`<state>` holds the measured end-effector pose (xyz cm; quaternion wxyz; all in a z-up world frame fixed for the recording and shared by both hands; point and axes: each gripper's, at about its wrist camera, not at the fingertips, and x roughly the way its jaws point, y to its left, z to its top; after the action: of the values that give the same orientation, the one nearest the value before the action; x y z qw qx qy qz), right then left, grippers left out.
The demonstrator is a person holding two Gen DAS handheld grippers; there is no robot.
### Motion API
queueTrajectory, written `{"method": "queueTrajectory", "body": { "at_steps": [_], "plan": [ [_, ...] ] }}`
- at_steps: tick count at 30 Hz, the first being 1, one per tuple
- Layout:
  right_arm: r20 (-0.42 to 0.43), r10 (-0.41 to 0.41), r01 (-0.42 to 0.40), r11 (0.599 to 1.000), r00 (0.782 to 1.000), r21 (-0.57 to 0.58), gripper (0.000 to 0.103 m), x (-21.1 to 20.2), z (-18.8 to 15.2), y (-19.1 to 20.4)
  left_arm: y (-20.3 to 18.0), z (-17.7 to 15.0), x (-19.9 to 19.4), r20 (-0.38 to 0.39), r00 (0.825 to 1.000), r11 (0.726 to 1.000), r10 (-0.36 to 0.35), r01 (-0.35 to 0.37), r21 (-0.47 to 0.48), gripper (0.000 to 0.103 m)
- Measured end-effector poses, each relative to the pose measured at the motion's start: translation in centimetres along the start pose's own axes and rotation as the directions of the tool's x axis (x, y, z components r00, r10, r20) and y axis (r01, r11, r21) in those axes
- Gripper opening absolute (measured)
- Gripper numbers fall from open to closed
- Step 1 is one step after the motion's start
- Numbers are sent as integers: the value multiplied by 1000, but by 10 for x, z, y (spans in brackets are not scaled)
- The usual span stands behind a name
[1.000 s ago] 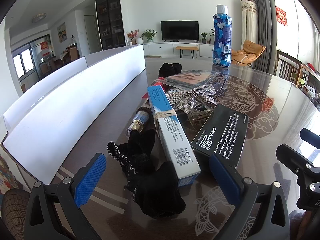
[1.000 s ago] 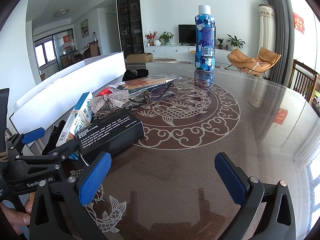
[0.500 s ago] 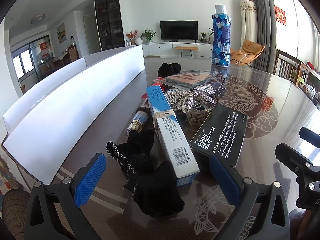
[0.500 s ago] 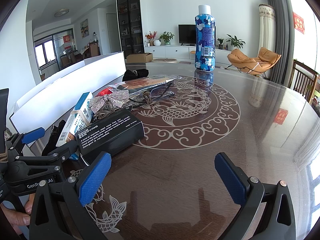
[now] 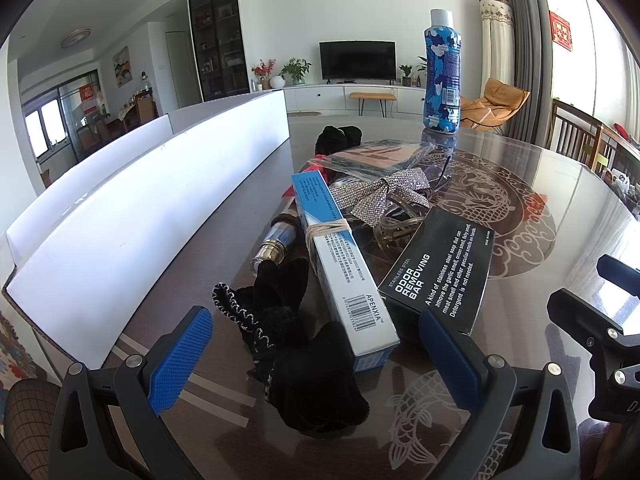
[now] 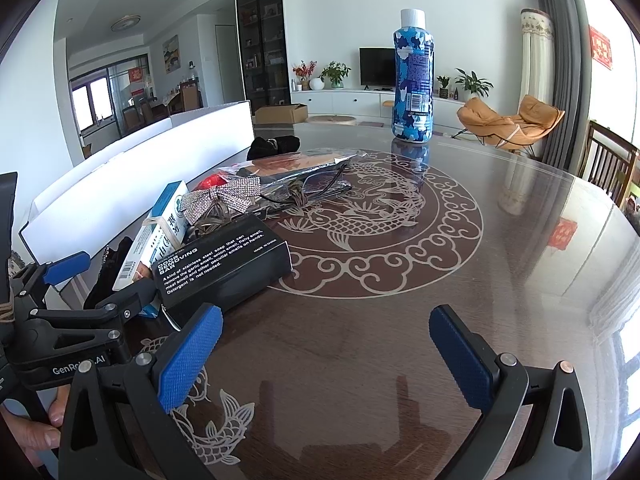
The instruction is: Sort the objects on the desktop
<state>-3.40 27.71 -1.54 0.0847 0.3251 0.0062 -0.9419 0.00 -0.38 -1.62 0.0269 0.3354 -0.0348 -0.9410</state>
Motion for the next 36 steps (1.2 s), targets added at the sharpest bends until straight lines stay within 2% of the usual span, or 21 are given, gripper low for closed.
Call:
{"method": "queueTrajectory", "body": {
  "at_steps": [36],
  "plan": [
    [1,-1,1,1000,1000,-1,103,0,0,0,-2,-2,-12,2,1000,1000,-7,7,10,103]
  ]
}}
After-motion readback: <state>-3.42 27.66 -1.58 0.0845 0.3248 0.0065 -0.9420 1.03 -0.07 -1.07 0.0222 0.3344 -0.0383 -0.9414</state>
